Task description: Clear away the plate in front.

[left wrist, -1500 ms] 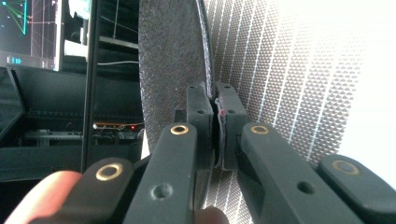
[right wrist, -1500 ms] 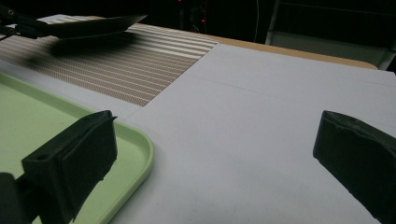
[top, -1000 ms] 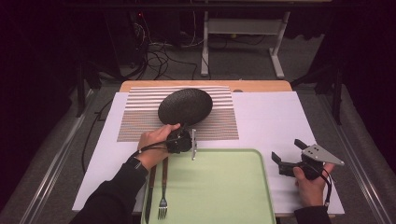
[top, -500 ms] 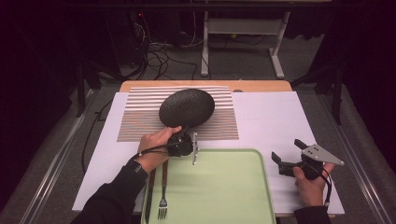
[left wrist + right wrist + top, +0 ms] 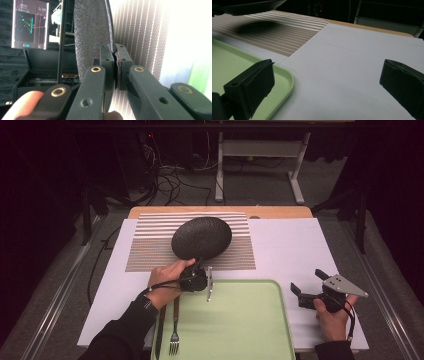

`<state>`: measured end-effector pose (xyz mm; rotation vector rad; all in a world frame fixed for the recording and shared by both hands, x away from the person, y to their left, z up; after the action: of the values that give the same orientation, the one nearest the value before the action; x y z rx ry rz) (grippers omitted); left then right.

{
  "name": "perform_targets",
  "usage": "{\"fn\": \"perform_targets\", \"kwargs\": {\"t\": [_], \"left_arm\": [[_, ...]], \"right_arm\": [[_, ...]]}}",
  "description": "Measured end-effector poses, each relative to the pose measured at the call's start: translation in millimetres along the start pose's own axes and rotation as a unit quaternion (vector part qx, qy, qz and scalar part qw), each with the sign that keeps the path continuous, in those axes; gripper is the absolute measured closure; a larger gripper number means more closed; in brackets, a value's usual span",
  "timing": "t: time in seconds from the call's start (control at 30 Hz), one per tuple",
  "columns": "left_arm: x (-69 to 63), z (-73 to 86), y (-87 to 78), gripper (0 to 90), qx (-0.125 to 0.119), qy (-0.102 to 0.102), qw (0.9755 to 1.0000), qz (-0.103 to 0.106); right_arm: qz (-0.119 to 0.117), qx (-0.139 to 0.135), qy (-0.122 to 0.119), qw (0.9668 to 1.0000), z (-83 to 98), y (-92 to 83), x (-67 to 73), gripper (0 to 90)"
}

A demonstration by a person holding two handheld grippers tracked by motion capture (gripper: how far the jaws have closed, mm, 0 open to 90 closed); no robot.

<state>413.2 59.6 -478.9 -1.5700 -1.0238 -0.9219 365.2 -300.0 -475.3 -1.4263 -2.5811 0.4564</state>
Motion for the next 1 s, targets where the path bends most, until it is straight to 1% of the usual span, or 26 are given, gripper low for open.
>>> {"fn": "perform_targets", "kwargs": {"t": [0.57, 0.67, 0.73, 1.0], "left_arm": [[-6.3, -8.8, -18.1, 83.5, -0.017, 0.006, 0.9998, -0.008], [-7.2, -10.5, -22.0, 83.5, -0.020, 0.005, 0.9998, -0.006], [-8.4, -11.6, -24.3, 83.5, -0.022, 0.009, 0.9997, -0.008], [-11.8, -15.3, -34.1, 83.5, -0.031, 0.010, 0.9994, -0.010]], "right_arm": [[0.000, 0.001, 0.000, 1.0000, 0.1, 0.0, 0.2, 0.0], [0.000, 0.000, -0.001, 1.0000, 0.0, 0.1, 0.2, 0.0], [0.000, 0.000, 0.000, 1.0000, 0.0, 0.0, 0.3, 0.0], [0.000, 0.000, -0.001, 1.0000, 0.0, 0.1, 0.2, 0.0]]}}
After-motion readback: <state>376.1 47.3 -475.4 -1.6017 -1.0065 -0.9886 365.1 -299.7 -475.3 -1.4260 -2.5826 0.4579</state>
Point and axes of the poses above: each handheld gripper's, and its own axes: y roughly forward along the jaws, z roughly out of its underside, x roughly to its left, the point moved 6 cm from there along y, roughly forward along the jaws, and after that the axes turned 5 degrees about -z, right-handed, at the moved point
